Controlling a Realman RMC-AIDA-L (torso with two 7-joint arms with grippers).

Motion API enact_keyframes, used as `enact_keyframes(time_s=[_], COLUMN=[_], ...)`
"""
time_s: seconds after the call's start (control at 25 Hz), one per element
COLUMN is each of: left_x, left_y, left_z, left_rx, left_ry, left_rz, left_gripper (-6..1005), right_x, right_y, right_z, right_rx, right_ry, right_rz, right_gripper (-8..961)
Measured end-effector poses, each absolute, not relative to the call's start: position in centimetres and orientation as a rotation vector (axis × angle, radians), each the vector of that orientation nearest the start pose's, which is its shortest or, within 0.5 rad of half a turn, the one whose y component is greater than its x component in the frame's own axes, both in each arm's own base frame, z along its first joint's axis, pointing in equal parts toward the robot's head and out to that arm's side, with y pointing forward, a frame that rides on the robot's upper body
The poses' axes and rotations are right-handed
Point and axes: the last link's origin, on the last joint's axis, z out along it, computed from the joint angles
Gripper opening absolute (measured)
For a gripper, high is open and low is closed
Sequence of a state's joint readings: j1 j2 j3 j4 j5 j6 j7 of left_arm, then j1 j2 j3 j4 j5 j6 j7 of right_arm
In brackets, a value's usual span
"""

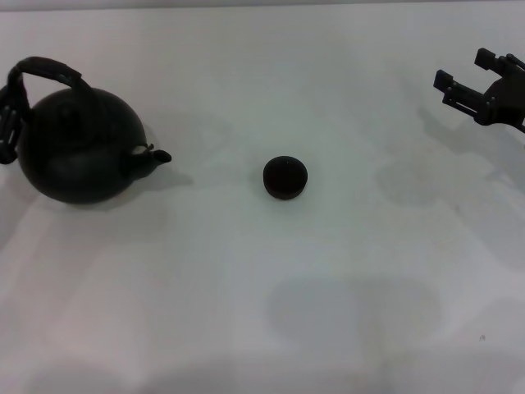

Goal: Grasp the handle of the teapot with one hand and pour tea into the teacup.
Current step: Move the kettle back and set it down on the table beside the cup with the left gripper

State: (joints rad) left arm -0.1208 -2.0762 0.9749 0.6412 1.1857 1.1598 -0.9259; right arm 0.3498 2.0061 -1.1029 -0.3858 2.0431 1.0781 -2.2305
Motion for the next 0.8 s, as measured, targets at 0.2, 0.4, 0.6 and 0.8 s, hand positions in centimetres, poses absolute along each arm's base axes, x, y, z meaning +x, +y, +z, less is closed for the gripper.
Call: enact_keyframes(time_s=[0.2,0.4,0.6,0.8], left_x=[-36.03,-36.2,-36.36,-36.45], left_y=[28.19,28.11,27.95,27.88], left_z=[2.97,2.82,2.7,2.6], left_rx=[-1.997,-1.999,-1.997,-1.996], left_ry=[-0.63,-0.631,-0.642,-0.649], left_rz=[-0.666,-0.657,-0.656,-0.655], left_gripper=[118,127,136,175], right_x=[33.92,33.7,33.63,33.57], right_y=[33.11,33.31,33.29,33.33], right_z=[0.62,0.61,0.51,0.43], right_rx=[-2.106,-2.11,-2.116,-2.122], right_ry=[0.671,0.664,0.662,0.66], right_rz=[0.674,0.678,0.677,0.675], right_gripper=[857,857,857,857])
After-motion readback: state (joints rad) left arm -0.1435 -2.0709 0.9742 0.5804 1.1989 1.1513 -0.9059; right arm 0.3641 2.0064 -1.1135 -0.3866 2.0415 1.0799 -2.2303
